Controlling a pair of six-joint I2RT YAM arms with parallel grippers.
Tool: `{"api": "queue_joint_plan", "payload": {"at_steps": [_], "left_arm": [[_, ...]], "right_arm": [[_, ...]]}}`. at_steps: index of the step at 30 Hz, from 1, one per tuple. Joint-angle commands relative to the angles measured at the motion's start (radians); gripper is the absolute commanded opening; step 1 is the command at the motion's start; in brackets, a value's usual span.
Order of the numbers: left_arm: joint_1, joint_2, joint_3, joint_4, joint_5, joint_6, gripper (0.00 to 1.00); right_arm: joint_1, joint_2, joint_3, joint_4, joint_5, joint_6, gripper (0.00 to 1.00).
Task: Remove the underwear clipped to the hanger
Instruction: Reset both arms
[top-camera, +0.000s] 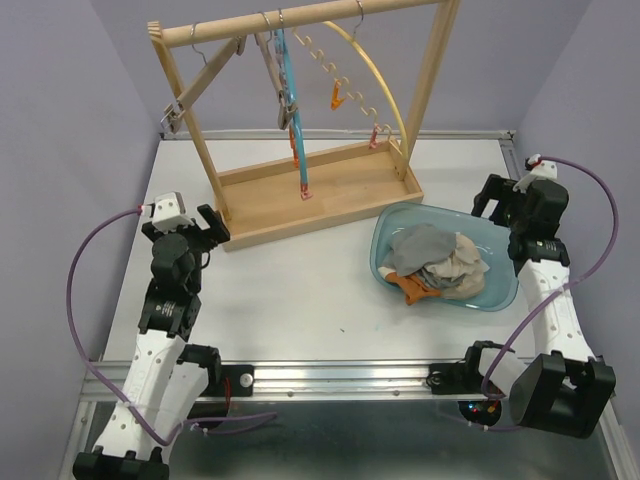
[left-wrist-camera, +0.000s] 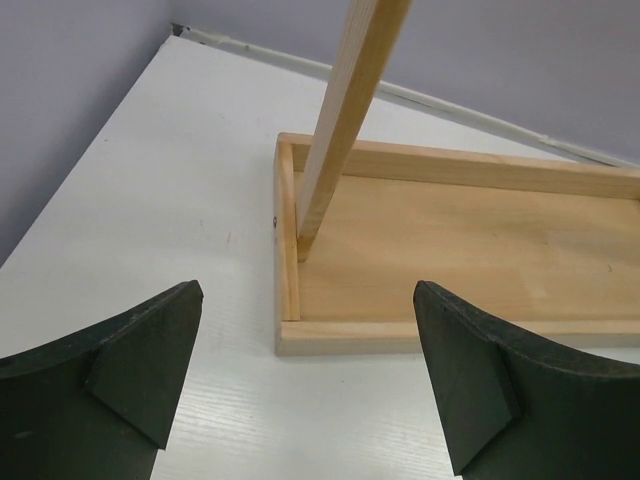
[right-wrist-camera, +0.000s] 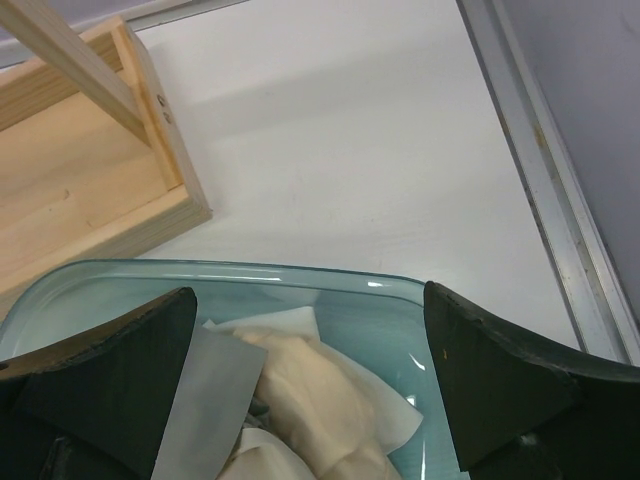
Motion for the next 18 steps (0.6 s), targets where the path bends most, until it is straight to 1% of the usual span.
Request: {"api": "queue_joint_plan", "payload": {"at_steps": [1, 4, 11, 12, 18], "left_arm": [[0.005, -0.050, -0.009, 0.072, 0.022, -0.019, 0.99], [0.005, -0.078, -0.021, 0.076, 0.041, -0.017, 0.99], [0.005, -0.081, -0.024, 0.073, 0.068, -0.010, 0.99], [0.005, -0.079, -0.024, 0.075, 0.070, -0.010, 0.99], [0.005, -0.082, -0.026, 0.075, 0.074, -0.004, 0.99]], "right_arm": [[-0.009, -0.027, 0.008, 0.059, 0.031, 0.057, 1.00], [-0.009, -0.039, 0.002, 0.059, 0.045, 0.077, 1.00], [-0.009, -0.064, 0.009, 0.068, 0.079, 0.115, 1.00], [-0.009, -0.067, 0.008, 0.077, 0.112, 0.118, 1.00], [-0.009, -0.064, 0.005, 0.096, 0.172, 0.155, 1.00]]}}
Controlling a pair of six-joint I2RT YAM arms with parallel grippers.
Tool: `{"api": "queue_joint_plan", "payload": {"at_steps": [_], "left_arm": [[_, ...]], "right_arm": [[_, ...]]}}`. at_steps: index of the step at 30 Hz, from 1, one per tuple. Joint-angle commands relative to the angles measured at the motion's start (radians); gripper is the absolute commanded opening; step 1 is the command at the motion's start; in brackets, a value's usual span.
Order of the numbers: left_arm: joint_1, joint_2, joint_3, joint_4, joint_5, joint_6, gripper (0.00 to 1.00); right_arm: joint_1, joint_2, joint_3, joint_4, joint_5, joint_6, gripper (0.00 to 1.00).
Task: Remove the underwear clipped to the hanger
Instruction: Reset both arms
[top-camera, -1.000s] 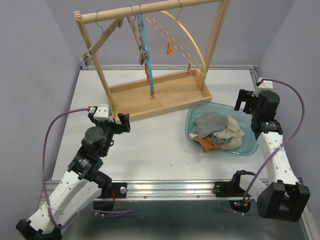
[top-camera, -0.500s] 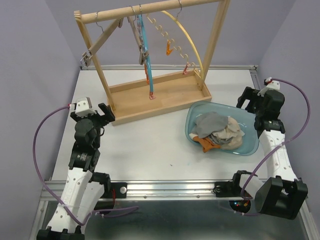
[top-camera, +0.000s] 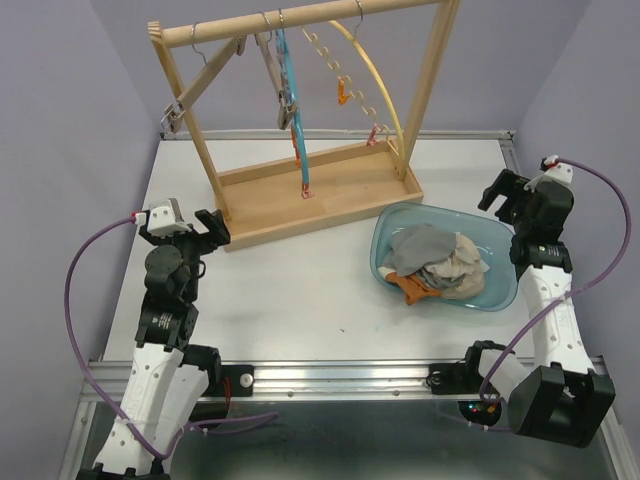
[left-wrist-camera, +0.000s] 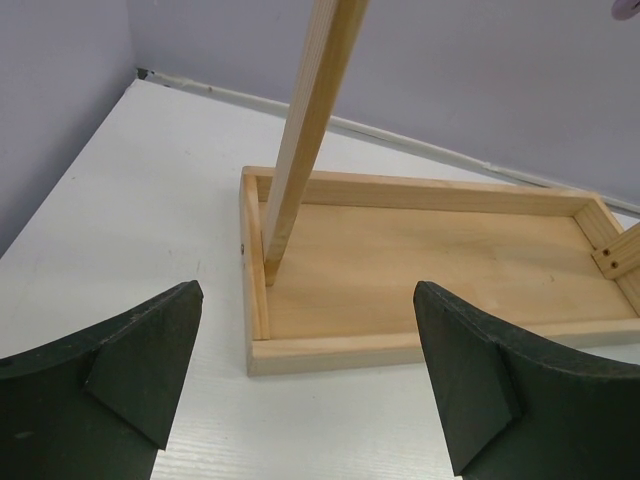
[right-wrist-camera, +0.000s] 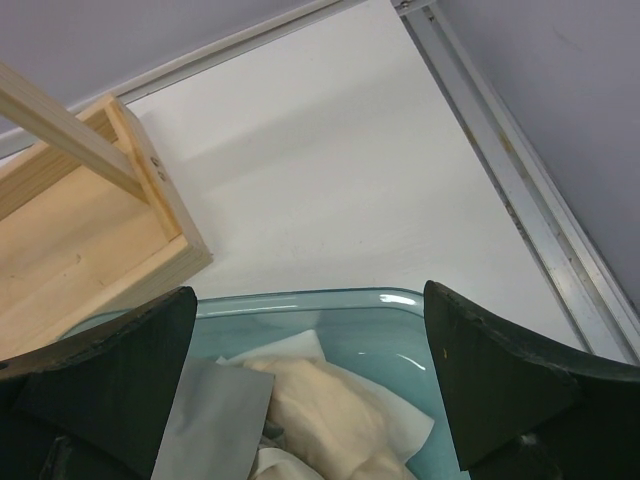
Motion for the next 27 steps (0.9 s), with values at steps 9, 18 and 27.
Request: {"api": "queue_joint_plan", "payload": {"at_steps": [9, 18, 27], "left_arm": [[0.002, -0.014, -0.010, 0.046, 0.011, 0.009, 0.99], [0.002, -0.023, -0.012, 0.046, 0.008, 0.012, 0.99], [0.002, -0.029, -0.013, 0.046, 0.010, 0.015, 0.99]], "right_arm": [[-0.006, -0.018, 0.002, 0.077, 0.086, 0.053, 1.00], [-0.006, -0.015, -0.001, 0.081, 0.090, 0.055, 1.00], [-0.006, -0.023, 0.001, 0.080, 0.100, 0.061, 1.00]]}}
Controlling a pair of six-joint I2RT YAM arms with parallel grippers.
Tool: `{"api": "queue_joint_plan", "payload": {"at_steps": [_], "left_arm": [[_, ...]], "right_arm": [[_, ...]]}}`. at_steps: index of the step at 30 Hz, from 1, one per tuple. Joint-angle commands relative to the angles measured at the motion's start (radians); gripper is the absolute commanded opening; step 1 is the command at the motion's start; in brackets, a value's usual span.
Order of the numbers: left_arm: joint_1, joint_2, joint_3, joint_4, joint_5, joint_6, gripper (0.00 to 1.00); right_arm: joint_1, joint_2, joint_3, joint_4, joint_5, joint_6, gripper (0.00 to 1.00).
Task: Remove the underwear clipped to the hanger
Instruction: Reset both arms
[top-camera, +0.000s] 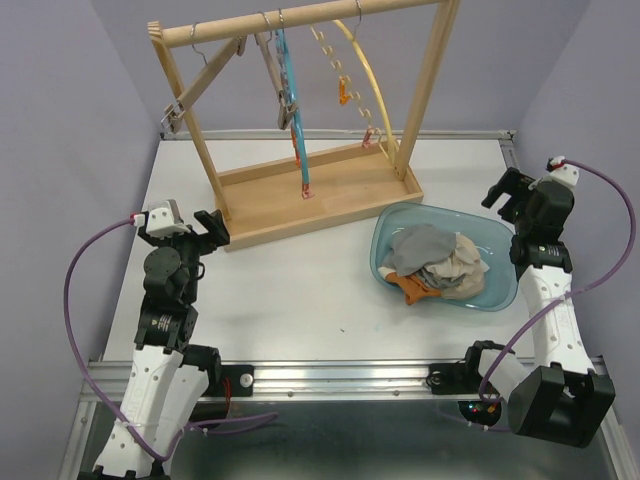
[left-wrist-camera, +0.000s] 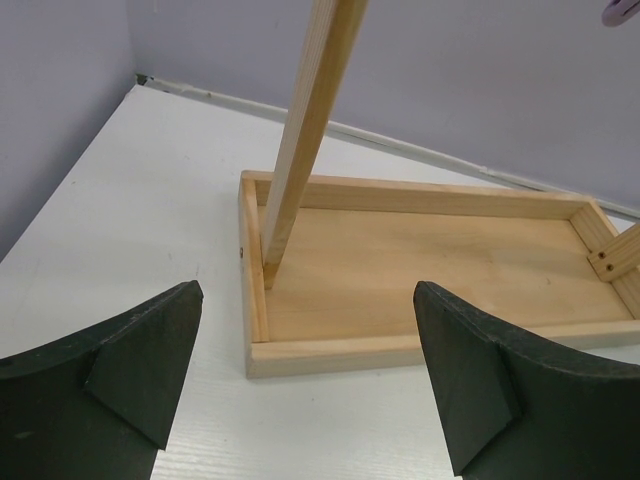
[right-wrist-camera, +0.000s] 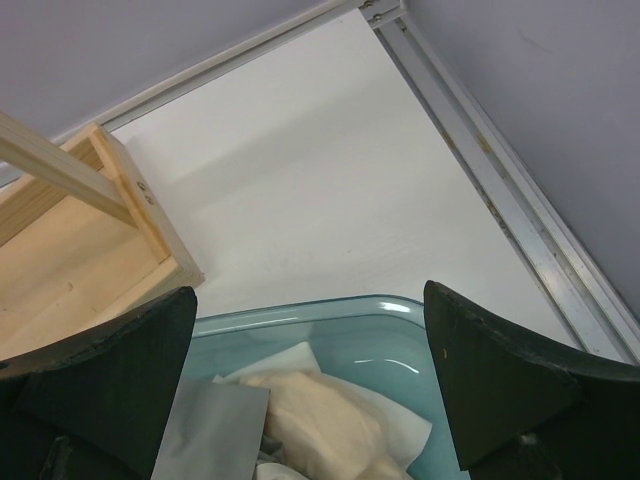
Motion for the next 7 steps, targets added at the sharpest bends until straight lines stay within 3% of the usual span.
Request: {"api": "queue_joint_plan", "payload": {"at_steps": [1, 7], "left_arm": [[0.002, -0.015, -0.012, 0.048, 0.003, 0.015, 0.99], [0.002, -0.004, -0.011, 0.051, -0.003, 0.021, 0.99]], "right_arm": [[-0.006, -0.023, 0.001, 0.072, 0.020, 0.016, 1.00], [-0.006, -0.003, -0.002, 0.078, -0.032, -0.019, 1.00]]}}
